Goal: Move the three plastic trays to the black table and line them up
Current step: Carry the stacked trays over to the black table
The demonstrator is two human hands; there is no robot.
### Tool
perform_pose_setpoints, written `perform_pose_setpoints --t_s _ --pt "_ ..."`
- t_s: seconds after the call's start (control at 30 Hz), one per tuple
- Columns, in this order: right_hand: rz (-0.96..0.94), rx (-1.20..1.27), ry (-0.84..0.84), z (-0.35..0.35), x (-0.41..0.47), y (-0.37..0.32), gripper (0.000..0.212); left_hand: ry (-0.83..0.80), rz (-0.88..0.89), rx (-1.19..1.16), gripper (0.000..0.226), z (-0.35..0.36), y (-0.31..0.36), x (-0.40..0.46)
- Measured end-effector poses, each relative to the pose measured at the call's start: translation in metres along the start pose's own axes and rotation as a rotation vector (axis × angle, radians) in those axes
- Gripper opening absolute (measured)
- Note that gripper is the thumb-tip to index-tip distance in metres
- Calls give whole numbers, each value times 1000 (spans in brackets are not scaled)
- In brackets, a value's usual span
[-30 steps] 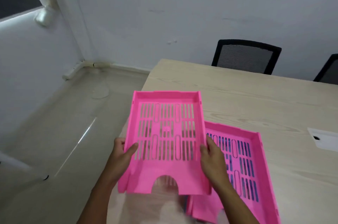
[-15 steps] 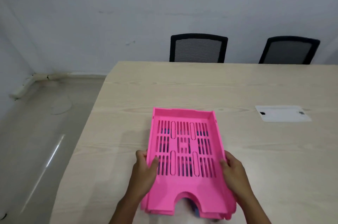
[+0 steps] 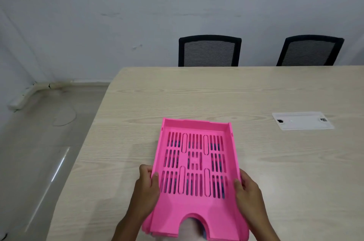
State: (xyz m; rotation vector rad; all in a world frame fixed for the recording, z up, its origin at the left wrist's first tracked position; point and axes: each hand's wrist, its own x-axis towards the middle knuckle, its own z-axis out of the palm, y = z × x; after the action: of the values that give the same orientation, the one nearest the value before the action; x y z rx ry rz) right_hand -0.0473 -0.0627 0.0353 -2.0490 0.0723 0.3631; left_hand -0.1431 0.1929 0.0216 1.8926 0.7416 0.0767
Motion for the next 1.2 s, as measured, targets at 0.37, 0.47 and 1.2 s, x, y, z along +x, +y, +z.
perform_pose_setpoints --t_s 0.37,0.47,1.2 --pt "99 151 -29 -7 25 14 23 -75 -187 -372 43 -4 -2 31" --pt "202 263 -145 -5 35 25 36 -170 -307 -522 63 -3 0 37" --pt "210 371 -551 41 59 -9 39 -30 -327 -649 68 -38 -42 3"
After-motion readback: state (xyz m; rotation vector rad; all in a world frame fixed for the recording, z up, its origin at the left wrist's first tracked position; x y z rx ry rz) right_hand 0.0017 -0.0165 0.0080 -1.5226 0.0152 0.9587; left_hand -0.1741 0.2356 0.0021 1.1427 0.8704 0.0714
